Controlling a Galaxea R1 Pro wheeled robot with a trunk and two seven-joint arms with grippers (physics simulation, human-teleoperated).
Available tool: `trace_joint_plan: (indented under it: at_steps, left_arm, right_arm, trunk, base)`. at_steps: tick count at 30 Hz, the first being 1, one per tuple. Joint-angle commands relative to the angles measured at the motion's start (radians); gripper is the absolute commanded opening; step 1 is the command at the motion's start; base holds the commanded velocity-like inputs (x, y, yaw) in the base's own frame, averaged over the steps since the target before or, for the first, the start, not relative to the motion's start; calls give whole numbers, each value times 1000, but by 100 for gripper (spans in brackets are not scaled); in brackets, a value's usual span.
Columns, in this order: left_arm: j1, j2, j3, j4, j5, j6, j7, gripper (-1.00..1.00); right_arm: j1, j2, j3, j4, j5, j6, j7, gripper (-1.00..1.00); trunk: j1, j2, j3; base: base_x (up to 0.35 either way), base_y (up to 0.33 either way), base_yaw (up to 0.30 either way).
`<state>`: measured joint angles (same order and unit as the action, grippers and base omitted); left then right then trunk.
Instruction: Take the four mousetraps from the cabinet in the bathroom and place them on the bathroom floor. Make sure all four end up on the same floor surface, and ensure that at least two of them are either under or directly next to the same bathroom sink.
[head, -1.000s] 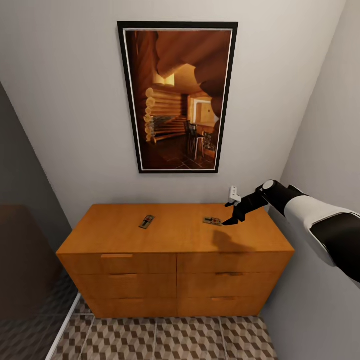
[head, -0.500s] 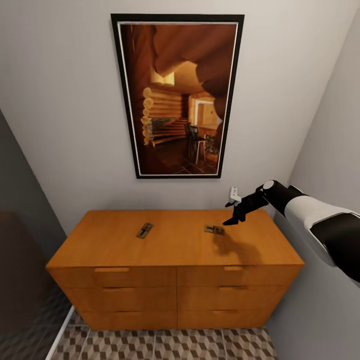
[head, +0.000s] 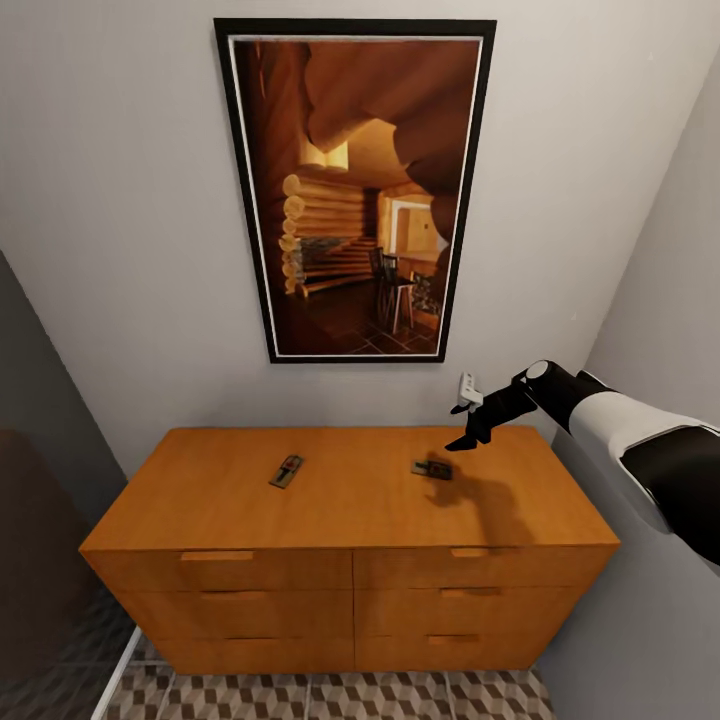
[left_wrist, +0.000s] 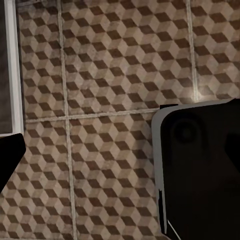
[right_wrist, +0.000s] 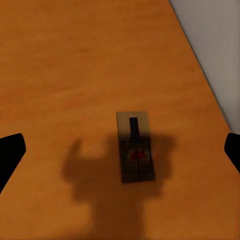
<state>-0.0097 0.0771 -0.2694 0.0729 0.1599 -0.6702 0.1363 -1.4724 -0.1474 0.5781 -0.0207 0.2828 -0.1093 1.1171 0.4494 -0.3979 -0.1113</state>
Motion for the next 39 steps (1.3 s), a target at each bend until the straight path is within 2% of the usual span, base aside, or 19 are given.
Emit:
trace_joint_plan:
  at_steps: [1,24,30,36,39]
  left_arm:
    - [-1,0,-9,2,7,-5,2,100]
    - [-1,0,-10,2,7,-5,2,100]
    - [-1,0,-10,2,7,-5,2,100]
    - [-1,0,-10,2,7,-5,2,100]
    - [-1,0,-10,3,7,-5,2,100]
  right_arm:
    - [-1,0,-4,-1,11,-10,1,100]
    - [15,-1,-5,-1,9,-13,12,100]
    - [28,-3,-6,-1,4,-47,50,100]
    - [35,-20,-7,-1,-49,-66,84,100]
    - [36,-39,-6,-1,-109,-72,120,100]
  trunk:
    - [1,-2,-2]
    - [1,-2,-2]
    - [1,-2,-2]
    - [1,-2,-2]
    - [1,-2,-2]
  base:
    - [4,0,0]
    - [0,0,0]
    - [0,0,0]
    - [0,0,0]
    - [0,0,0]
